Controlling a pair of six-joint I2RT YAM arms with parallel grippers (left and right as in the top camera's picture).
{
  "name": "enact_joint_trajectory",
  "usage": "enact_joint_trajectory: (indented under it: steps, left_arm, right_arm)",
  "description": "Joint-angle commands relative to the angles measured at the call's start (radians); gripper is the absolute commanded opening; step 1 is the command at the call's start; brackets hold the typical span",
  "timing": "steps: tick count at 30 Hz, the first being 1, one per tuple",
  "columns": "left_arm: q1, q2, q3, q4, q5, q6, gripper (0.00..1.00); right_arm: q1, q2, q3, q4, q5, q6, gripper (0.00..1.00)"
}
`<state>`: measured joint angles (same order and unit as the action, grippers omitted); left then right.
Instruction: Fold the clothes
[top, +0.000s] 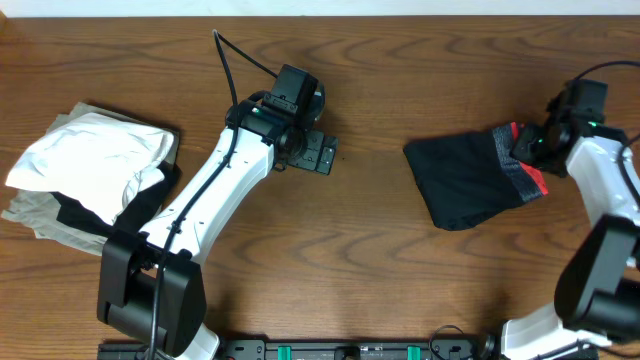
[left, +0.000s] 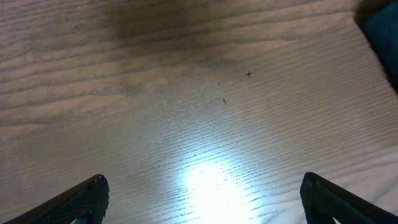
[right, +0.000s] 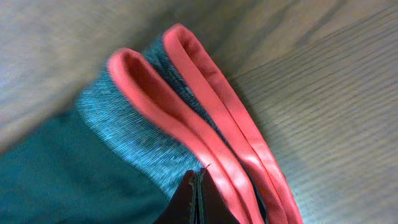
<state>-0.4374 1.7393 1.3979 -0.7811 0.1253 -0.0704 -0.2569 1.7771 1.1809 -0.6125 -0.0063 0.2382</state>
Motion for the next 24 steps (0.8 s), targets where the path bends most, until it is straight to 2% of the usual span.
enact_joint_trajectory:
  steps: [1, 6, 13, 24]
  left_arm:
    - [0.004, 0.000, 0.010, 0.000, 0.010, 0.025, 0.98]
    - [0.004, 0.000, 0.010, 0.004, 0.010, 0.029, 0.98]
    - [0.004, 0.000, 0.010, 0.004, 0.010, 0.029, 0.98]
    - [0.004, 0.000, 0.010, -0.010, 0.053, 0.033, 0.98]
  right_arm:
    - [0.026, 0.065, 0.001, 0.019, 0.059, 0.016, 0.01]
    - [0.080, 0.148, 0.001, 0.063, 0.055, 0.002, 0.01]
    - [0.217, 0.240, 0.001, 0.103, -0.058, -0.177, 0.01]
    - [0.425, 0.233, 0.001, 0.098, -0.128, -0.184, 0.01]
